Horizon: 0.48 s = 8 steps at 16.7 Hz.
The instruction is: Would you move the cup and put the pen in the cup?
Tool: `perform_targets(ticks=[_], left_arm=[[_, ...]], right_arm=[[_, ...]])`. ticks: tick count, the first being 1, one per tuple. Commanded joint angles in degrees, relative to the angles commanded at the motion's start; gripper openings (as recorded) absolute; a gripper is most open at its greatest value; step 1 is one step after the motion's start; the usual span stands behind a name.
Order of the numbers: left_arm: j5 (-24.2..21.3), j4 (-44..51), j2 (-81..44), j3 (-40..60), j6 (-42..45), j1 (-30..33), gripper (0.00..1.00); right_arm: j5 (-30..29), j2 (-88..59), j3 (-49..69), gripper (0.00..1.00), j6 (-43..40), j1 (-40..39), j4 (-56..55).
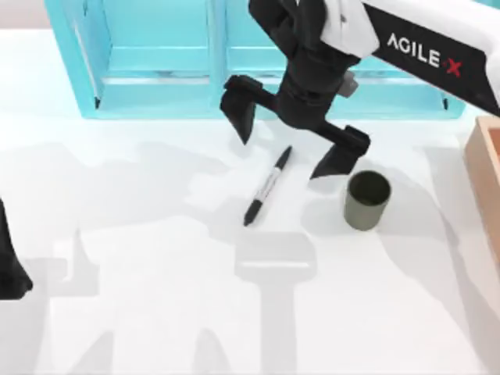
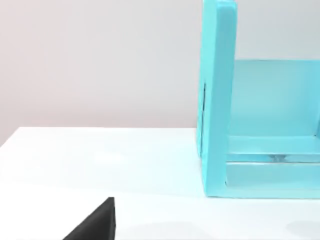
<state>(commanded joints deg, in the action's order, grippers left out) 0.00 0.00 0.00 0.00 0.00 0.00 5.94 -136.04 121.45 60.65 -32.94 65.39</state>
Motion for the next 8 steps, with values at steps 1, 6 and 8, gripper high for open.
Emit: perform_targets(ticks=[1,6,8], left_arm=[[0.00,0.00,0.00,0.00,0.00,0.00,1.00],[0.00,0.00,0.00,0.00,0.00,0.00,1.00],[0.00,0.00,0.00,0.00,0.00,0.00,1.00]], right_arm=[[0.03,-0.04,-0.07,1.00,0.07,-0.05,-0.07],[0.00,-0.61,-0.49,1.00,0.02,0.04,-0.93],[-0.04,-2.59,-1.64,1.00,0.33,-0.31,-4.03]])
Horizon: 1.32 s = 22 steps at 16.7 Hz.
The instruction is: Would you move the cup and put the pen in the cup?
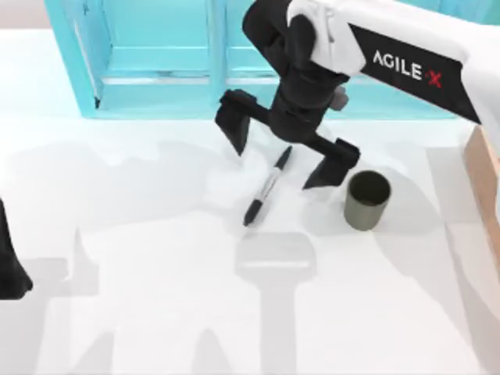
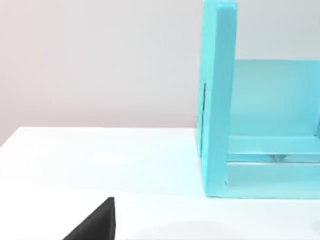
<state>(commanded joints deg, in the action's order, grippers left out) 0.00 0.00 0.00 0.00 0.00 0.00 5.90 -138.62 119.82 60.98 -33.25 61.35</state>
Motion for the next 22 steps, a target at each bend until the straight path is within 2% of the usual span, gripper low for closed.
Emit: perform_targets(ticks=[5,10,22], left_arm=[[0.00,0.00,0.00,0.00,0.00,0.00,1.00],[0.00,0.00,0.00,0.00,0.00,0.00,1.00],[0.00,0.00,0.00,0.00,0.00,0.00,1.00]], right_arm=[[-0.26,-5.95,-3.76,1.00,0.97,-0.92,-10.24],[-0.28,-6.67,-4.16,1.00,1.10,-1.04,-11.12],[-0.28,-6.67,-4.16,0.10,1.10,-1.04,-11.12]])
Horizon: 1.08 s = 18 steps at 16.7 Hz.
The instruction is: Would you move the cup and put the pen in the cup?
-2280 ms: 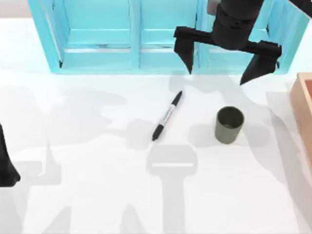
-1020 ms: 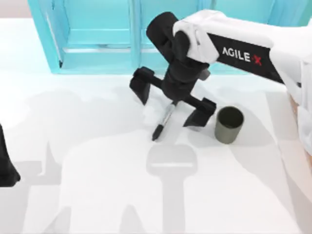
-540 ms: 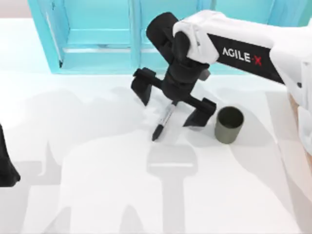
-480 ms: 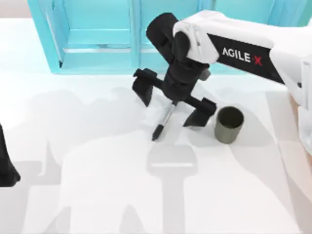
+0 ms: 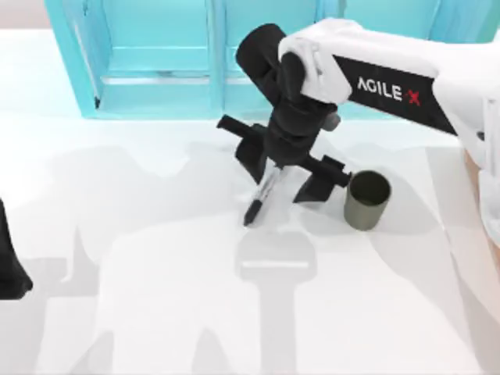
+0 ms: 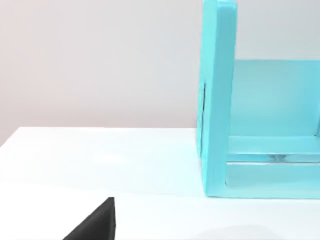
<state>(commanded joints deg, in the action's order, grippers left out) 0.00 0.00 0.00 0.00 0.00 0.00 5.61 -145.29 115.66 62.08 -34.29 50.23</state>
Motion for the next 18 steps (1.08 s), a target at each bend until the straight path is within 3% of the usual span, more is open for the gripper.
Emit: perform_targets(ticks=[2,9,12,18], left_arm=[[0.00,0.00,0.00,0.00,0.00,0.00,1.00],[0.00,0.00,0.00,0.00,0.00,0.00,1.00],[0.00,0.00,0.00,0.00,0.00,0.00,1.00],[0.00,0.00,0.00,0.00,0.00,0.00,1.00]], right_arm=[[0.00,0.00,0.00,0.00,0.00,0.00,0.00],[0.00,0.00,0.00,0.00,0.00,0.00,0.00],[-1.99,5.80,-1.87,0.00,-1.88,0.16,4.58],[-2.70,21.23,-11.54,0.00,2.88,-4.69,8.83]])
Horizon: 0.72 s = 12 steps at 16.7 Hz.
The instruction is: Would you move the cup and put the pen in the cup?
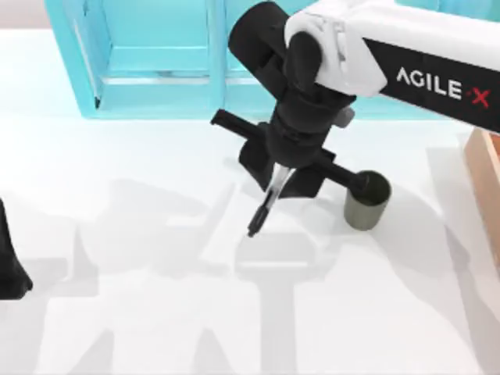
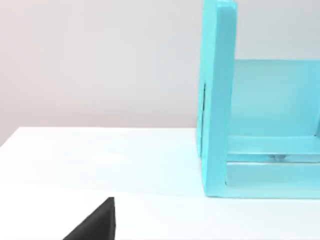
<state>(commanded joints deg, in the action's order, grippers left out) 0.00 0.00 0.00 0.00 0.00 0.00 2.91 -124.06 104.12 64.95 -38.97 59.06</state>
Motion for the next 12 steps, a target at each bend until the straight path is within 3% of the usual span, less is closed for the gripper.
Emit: perform_targets(ticks=[9,12], left_arm=[[0.00,0.00,0.00,0.00,0.00,0.00,1.00],[0.00,0.00,0.00,0.00,0.00,0.00,1.00]], right_arm=[[-0.39,6.79,-5.11,0.00,2.66,-2.52,2.44],[-3.56,7.35,-7.54,0.00,0.02,-3.14,-1.08]])
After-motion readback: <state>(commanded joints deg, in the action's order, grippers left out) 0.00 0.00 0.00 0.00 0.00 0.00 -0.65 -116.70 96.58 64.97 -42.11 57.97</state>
